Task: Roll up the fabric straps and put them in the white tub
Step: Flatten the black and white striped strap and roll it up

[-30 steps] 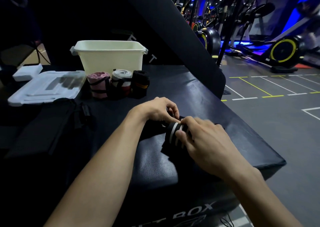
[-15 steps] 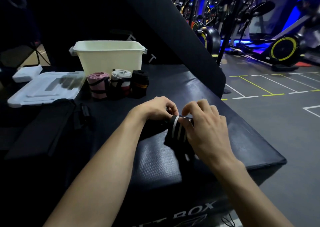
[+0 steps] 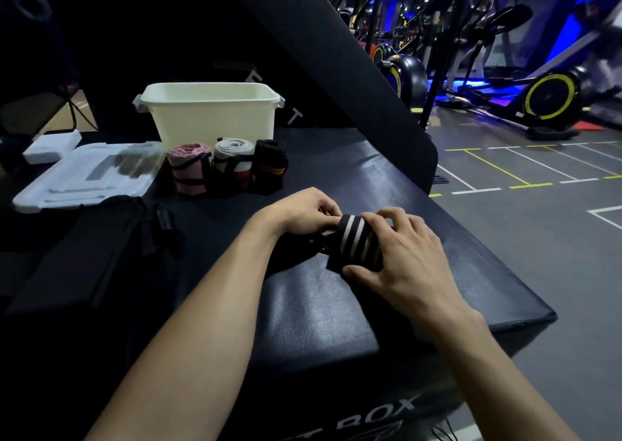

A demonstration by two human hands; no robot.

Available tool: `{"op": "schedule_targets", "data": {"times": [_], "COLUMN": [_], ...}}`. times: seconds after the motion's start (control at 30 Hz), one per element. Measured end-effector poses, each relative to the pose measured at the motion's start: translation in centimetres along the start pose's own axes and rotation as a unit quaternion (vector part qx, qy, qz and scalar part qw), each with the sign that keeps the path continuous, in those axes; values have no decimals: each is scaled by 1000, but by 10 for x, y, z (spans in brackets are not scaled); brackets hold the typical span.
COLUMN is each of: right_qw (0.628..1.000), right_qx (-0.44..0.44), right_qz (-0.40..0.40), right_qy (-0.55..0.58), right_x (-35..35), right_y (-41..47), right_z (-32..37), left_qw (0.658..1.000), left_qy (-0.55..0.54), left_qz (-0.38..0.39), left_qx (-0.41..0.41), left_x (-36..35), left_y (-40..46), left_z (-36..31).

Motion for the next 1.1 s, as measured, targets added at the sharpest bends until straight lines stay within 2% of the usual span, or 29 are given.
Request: {"op": "schedule_targets", "data": {"times": [0.27,0.33,0.4,0.5,0.57,0.67,0.73,0.77,0.9,1.1], "right_qw": [998,995,984,944,902,809,740,717,676,648], "right_qx": [4,8,-3,-47,-53,-38,-17,-11,-13,8], "right_qz": [-57,-80,-103,-126,-139,-137,-113,-104,-83,-59], "right_qy": [10,54,146,301,406,570,663,690,732,760], "right_x": [-6,-4,-3,-2,-1,-3,-4,-3,1,4], "right_y": [12,7,3,-2,-6,-10,-13,-15,-23,-25], "right_z": [-11,-14,-22,-44,-56,-64,-65,-65,-68,-66], "left_qw": [998,993,986,977,968,961,962,963,956,945], "left_qy": [-59,-118,-162,-203,-220,-204,-193,-191,-219,-265], "left_qz": [6,18,22,34,62,100,90,70,-14,8], "left_qx": [-1,-5,-17,-55,-105,-160,-170,-176,-194,-190], "left_x": [-1,-3,-4,-6,-9,-16,-20,-24,-33,-39], "left_y": [-4,-7,-8,-7,-6,-9,-9,-7,1,-1], "left_z": [-2,-4,-10,-23,-32,-47,-57,-62,-77,-81]}}
Point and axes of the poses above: each hand's wrist, its own y-axis towards the middle knuckle, its own x-axis out of the back of the hand, z = x × y, the point moved 5 cm from there along y, towards the middle knuckle, and after that the axes turned 14 degrees about z, right-handed, at the moved point
